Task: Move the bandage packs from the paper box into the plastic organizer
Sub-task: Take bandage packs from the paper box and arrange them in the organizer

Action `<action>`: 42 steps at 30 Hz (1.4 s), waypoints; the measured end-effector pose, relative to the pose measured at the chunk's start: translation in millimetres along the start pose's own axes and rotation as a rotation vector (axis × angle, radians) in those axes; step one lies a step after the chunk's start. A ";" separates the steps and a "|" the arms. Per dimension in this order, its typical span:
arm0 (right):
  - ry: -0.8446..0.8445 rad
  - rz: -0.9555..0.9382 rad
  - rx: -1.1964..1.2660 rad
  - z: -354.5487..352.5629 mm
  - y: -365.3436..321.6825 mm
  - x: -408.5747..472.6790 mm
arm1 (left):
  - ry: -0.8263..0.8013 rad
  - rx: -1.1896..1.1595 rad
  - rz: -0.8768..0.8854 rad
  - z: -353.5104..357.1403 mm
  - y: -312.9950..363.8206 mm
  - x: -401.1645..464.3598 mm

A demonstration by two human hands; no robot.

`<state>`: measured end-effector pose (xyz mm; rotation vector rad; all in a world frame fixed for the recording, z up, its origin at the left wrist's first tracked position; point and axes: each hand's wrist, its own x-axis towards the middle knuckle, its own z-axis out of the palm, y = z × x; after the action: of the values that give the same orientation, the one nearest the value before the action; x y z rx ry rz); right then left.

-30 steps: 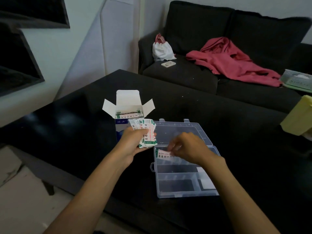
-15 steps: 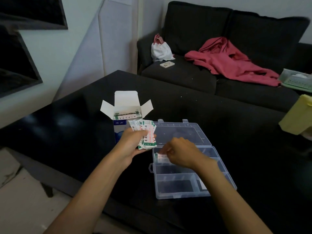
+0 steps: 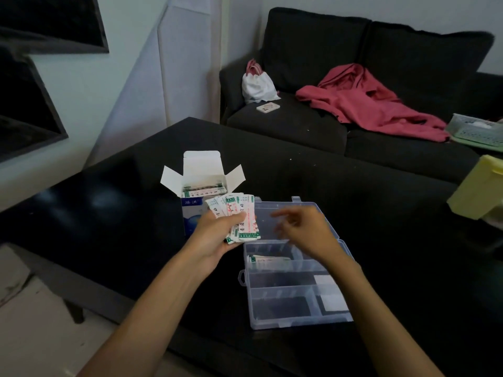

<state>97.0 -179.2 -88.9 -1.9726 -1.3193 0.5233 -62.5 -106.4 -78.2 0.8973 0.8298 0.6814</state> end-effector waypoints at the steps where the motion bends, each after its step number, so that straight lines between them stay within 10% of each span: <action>1: 0.069 0.057 0.162 -3.3 -5.1 -1.5 | 0.008 0.001 0.018 1.5 -2.0 -0.2; 16: -0.056 0.343 0.651 0.2 -29.0 -10.6 | -0.044 0.085 0.120 13.6 -8.6 -5.9; 42: 0.023 0.252 0.586 -6.3 -18.4 -7.9 | 0.029 0.063 0.150 11.1 -4.0 -5.8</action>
<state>86.3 -184.1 -71.6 -1.6409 -0.7798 0.8893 -55.5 -117.2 -75.7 1.0158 0.8195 0.8040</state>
